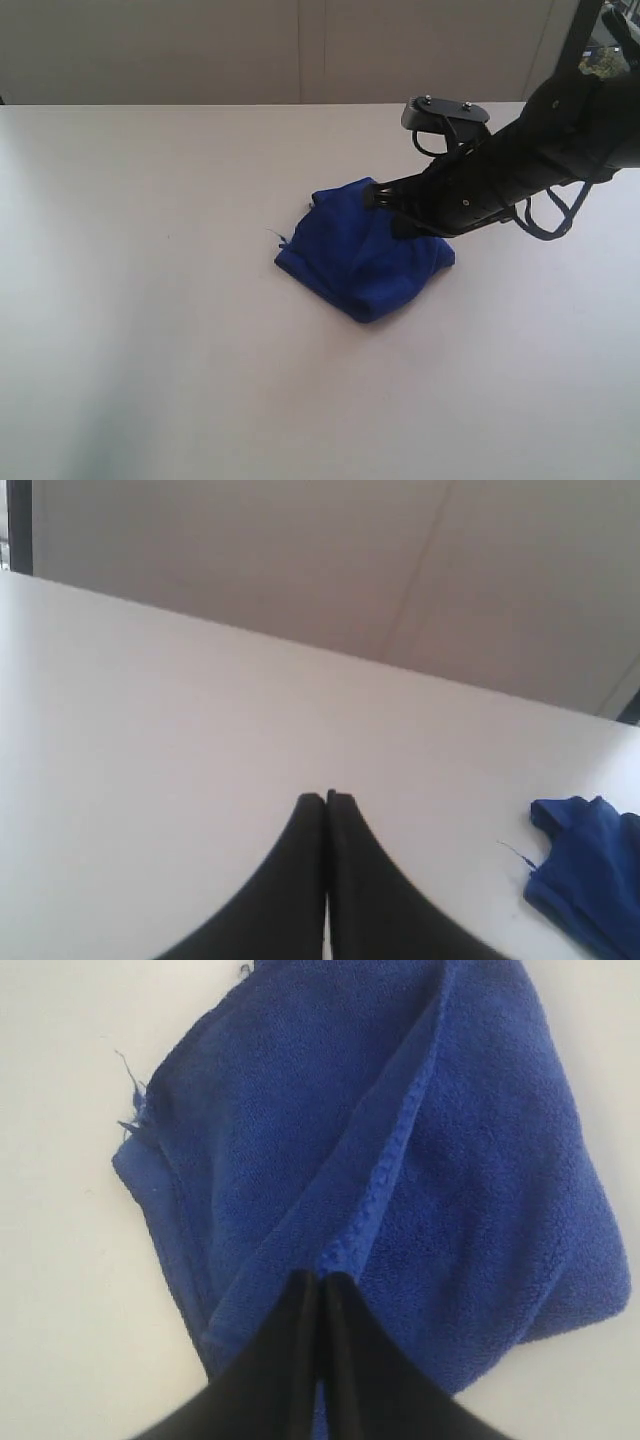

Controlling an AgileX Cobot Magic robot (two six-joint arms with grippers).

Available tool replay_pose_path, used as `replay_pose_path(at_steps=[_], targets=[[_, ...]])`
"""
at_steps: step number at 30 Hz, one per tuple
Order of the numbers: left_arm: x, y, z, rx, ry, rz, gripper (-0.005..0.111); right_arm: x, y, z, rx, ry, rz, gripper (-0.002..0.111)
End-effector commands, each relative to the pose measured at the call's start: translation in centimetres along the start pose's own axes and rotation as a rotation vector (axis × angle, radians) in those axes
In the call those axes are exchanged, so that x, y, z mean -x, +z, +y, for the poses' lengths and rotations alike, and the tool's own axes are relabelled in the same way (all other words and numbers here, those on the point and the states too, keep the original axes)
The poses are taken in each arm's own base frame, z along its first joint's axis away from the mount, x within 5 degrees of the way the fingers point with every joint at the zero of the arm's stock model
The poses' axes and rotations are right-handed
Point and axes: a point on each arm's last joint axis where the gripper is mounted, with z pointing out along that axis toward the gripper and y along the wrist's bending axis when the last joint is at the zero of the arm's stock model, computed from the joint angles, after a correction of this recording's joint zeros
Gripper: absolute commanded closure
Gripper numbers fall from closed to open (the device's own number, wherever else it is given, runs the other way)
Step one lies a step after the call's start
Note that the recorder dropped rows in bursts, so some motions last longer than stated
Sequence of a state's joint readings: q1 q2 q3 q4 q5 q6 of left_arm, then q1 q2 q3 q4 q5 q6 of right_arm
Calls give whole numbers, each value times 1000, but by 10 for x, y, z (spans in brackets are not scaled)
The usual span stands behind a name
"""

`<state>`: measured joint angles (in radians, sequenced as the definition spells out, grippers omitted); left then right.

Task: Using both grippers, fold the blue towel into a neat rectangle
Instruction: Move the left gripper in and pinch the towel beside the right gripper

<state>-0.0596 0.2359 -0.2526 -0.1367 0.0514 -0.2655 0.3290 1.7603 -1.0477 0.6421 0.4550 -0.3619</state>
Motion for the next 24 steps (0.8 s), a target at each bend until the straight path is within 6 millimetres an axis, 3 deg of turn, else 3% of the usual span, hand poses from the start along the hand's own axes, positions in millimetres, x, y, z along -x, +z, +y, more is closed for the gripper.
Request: replay_pose_path(at_steps=[1, 6, 11, 18, 24], targets=[[36, 27, -13, 28, 23, 191, 107, 1, -4, 1, -3, -24, -12, 108], [50, 82, -20, 39, 125, 505, 107, 1, -4, 1, -1, -24, -7, 108], [36, 145, -29, -105, 120, 802, 107, 1, -4, 1, -2, -72, -8, 108], [12, 223, -66, -582, -53, 743, 107, 1, -4, 1, -2, -85, -8, 108], [-37, 279, -95, -670, -12, 761, 107, 1, -4, 1, -5, -85, -16, 108]])
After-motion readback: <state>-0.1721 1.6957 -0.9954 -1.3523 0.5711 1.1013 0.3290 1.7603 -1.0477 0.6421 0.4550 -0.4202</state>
